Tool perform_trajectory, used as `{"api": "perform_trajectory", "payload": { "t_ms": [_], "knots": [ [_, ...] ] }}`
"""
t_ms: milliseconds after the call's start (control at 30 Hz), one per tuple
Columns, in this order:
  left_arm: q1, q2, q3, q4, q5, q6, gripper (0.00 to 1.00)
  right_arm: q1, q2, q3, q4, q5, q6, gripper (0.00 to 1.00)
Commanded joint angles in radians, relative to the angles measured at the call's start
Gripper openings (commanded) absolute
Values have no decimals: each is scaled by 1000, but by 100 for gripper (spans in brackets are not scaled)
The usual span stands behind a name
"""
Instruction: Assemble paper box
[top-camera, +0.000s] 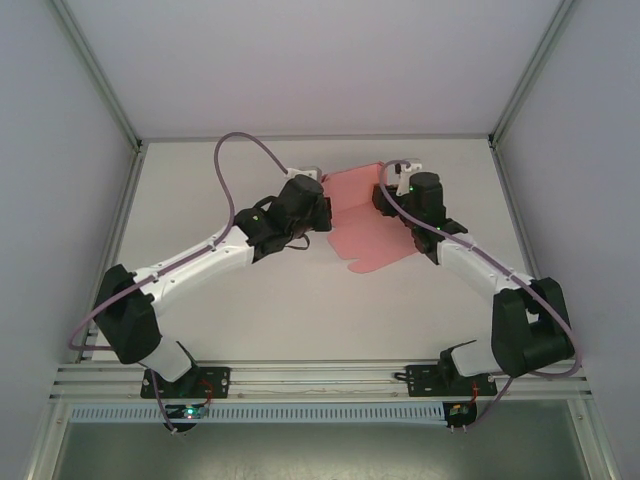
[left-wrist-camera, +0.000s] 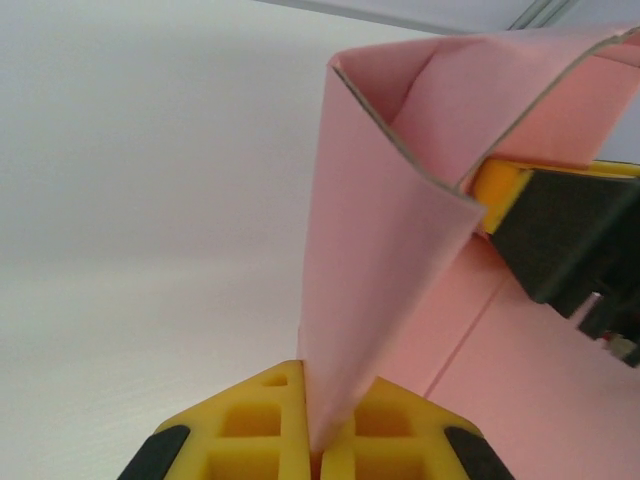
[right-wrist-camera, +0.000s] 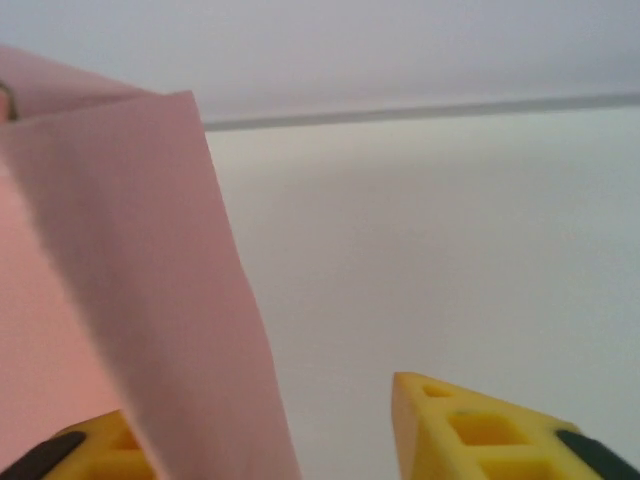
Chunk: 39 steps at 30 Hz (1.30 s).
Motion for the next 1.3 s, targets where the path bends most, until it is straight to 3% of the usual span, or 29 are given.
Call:
{"api": "perform_trajectory", "payload": {
  "t_ms": [0,200,367,500,633,700,800,900,933,1033,1133,1267],
  "knots": [
    [-5,-53,-8,-26,-30,23,0,-21,-49,21,99,-247,2,51],
    [-4,-76,-34,-15,-44,34,0,-60,-92,19,64,-392,4,60],
    [-2,-88,-46,-17,-48,49,0,-73,-154,22,-8,-338,-36,68],
    [9,-81,-46,-49,-30,73,0,-101,-231,10,-47,-274,-29,98],
    [44,-43,2,-173,126,146,0,-121,-292,5,-144,-233,-109,98],
    [62,-33,12,-213,234,232,0,-124,-290,42,-272,-316,-235,98],
    [75,-24,16,-254,427,426,0,-120,-257,102,-447,-520,-410,98],
    [76,2,28,-365,576,721,0,-128,-236,111,-398,-517,-363,98],
    [76,18,41,-406,558,800,0,-133,-228,122,-396,-513,-338,98],
    [78,111,153,-547,320,881,0,-154,-200,167,-437,-501,-248,98],
    [77,230,290,-735,263,985,0,-163,-179,190,-508,-479,-193,98],
    [66,344,405,-824,226,1030,0,-169,-176,169,-551,-425,-173,98]
  ]
}}
